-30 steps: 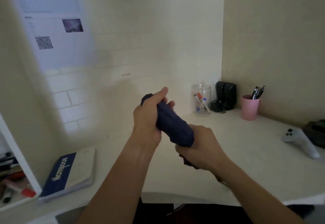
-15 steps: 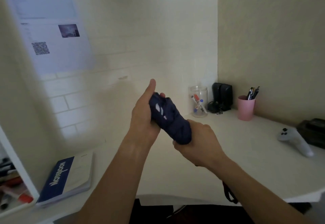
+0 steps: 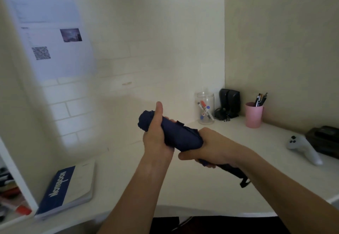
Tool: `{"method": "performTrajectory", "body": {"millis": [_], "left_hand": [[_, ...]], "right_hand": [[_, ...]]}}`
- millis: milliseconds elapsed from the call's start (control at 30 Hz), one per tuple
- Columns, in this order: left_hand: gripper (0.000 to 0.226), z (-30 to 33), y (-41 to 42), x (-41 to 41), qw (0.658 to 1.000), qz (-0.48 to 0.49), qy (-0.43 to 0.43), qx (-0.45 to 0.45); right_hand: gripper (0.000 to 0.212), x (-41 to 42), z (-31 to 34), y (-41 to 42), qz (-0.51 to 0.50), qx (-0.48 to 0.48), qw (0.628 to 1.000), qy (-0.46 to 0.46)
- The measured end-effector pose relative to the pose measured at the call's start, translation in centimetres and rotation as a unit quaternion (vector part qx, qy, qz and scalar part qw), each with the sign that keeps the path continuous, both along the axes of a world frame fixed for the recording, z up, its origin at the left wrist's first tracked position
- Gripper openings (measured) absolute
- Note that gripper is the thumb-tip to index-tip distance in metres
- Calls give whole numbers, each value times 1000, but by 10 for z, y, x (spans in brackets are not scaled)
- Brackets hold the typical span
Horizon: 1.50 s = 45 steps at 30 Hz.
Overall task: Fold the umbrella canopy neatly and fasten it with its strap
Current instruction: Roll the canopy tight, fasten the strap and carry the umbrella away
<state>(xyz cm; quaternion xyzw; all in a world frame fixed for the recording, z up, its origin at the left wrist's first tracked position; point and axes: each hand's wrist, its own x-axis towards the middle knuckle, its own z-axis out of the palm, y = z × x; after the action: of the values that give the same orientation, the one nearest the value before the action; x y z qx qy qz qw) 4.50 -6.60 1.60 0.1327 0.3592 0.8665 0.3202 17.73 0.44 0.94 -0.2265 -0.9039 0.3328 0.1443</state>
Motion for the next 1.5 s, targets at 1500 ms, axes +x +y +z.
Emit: {"method": "performTrajectory", "body": {"millis": [1500], "left_hand": [[15,-90,23,11,867,73,421,-256]], "right_hand": [[24,153,-113,81,-435,-167,770,436]]}}
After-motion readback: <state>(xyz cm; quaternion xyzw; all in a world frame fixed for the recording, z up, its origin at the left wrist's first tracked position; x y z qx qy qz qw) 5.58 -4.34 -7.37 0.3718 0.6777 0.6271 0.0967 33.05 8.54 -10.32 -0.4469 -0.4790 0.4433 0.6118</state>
